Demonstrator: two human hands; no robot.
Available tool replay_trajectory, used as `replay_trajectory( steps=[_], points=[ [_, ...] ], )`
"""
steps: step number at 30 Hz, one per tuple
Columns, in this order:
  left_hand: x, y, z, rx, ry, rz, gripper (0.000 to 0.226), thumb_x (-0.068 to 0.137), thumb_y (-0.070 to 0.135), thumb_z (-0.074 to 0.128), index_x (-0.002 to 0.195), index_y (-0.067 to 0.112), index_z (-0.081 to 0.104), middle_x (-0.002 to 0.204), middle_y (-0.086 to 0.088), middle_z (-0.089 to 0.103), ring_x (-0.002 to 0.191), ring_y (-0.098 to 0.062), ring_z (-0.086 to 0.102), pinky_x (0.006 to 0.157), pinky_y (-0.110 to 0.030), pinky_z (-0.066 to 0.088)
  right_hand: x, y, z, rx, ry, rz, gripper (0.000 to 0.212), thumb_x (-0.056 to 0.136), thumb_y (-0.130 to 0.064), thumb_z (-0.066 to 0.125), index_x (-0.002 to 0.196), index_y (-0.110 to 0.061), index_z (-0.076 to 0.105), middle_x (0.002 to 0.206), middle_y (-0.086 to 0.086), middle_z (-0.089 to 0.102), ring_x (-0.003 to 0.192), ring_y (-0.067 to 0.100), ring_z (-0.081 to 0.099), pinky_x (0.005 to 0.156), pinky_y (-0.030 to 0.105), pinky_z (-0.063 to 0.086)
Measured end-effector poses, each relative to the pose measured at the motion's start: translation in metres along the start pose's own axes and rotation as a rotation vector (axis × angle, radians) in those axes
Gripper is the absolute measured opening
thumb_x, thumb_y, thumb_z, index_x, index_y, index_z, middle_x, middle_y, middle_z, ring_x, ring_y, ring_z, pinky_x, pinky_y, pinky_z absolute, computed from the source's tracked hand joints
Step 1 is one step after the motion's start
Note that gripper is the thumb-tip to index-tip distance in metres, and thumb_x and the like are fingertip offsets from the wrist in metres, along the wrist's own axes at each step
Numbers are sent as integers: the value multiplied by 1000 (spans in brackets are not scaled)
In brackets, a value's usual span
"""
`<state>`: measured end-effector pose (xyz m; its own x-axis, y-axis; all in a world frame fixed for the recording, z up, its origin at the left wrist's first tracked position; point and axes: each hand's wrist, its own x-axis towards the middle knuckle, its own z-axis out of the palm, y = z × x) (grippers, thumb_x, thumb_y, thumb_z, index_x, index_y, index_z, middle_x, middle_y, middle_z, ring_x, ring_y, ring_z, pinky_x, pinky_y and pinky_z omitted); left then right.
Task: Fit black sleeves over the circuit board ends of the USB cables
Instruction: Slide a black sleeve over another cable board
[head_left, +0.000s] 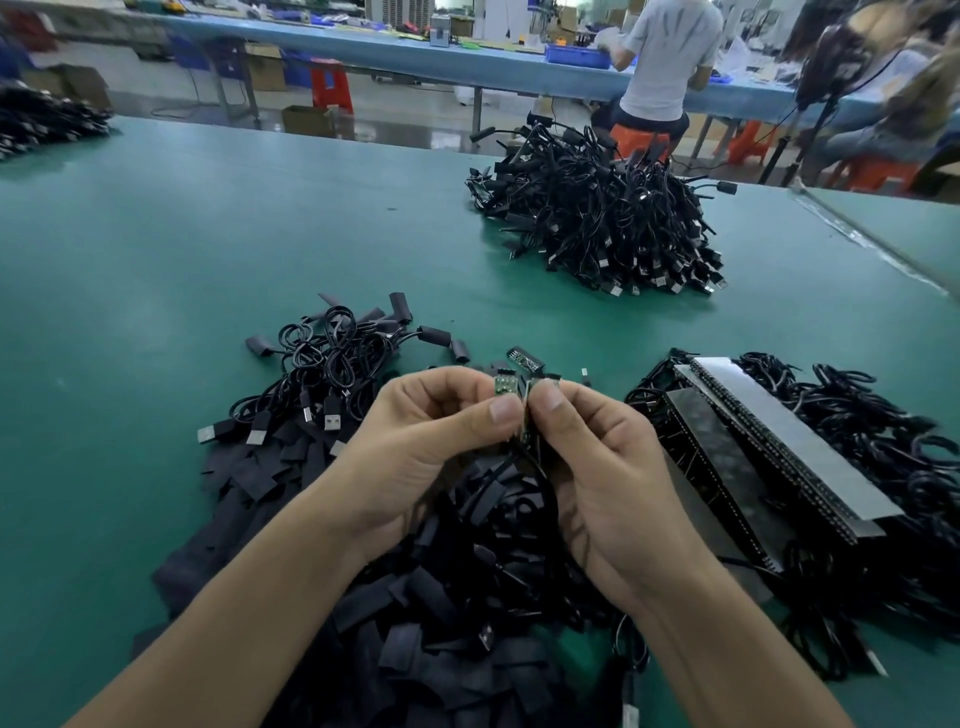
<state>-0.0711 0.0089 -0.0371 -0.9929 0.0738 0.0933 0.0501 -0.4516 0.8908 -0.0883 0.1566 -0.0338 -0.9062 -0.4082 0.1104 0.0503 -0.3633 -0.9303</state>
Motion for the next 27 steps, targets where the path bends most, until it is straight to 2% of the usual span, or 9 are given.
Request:
replay_trajectory(
  steps=[4,7,9,12,15,18,20,24,27],
  points=[
    [1,-1,4,-75,32,36,20,61,22,89,68,16,72,71,-5,70,63,-13,66,69,-24,58,2,-3,1,57,13,45,20,81,-36,69,80,-16,73,81,10,70,73,20,66,71,35,59],
    [3,7,4,-95,70,77,11,74,27,79,71,19,72,71,-1,69,60,-11,67,61,-24,59,5,-15,-2,177,104,62,17,86,-30,64,78,-14,65,72,4,64,60,15,61,58,31,57],
    [5,14,0,-132,140,107,16,81,34,71,73,20,73,69,1,71,58,-10,69,58,-25,60,6,-29,-8,284,188,25,16,85,-30,61,78,-16,61,69,0,61,56,12,59,50,25,53],
    [11,22,-10,-316,266,179,21,81,32,67,68,16,72,66,0,68,57,-10,67,62,-26,59,6,-47,-17,407,245,-87,14,85,-31,59,80,-17,58,70,-3,59,57,9,58,52,22,51],
    [17,26,-12,-366,330,209,27,81,33,61,62,15,67,64,0,67,64,-13,70,70,-31,60,6,-51,-19,493,294,-145,13,86,-30,58,85,-16,55,72,-3,59,60,9,57,56,22,49],
    [18,31,-15,-518,396,206,45,95,33,52,56,13,63,58,1,62,58,-8,67,69,-31,61,8,-52,-23,563,519,-136,15,92,-28,56,90,-13,52,66,-2,58,55,10,56,56,27,52],
    [16,36,-22,-558,458,192,44,100,34,51,62,14,60,61,5,57,45,-2,55,54,-18,55,11,-54,-30,561,657,-119,19,100,-29,51,90,-13,48,63,-2,53,50,10,52,53,25,50],
    [14,36,-30,-307,432,181,18,86,34,62,80,21,52,75,10,52,37,0,39,35,-11,35,11,-56,-36,500,618,-119,19,104,-24,45,89,-12,49,60,-5,42,44,6,39,40,18,37],
    [15,29,-29,-41,464,169,13,81,31,69,80,19,65,73,9,57,38,-1,38,32,-13,31,8,-55,-39,39,513,-59,9,100,-18,51,105,-17,59,60,-5,45,41,5,33,34,18,30]
  ],
)
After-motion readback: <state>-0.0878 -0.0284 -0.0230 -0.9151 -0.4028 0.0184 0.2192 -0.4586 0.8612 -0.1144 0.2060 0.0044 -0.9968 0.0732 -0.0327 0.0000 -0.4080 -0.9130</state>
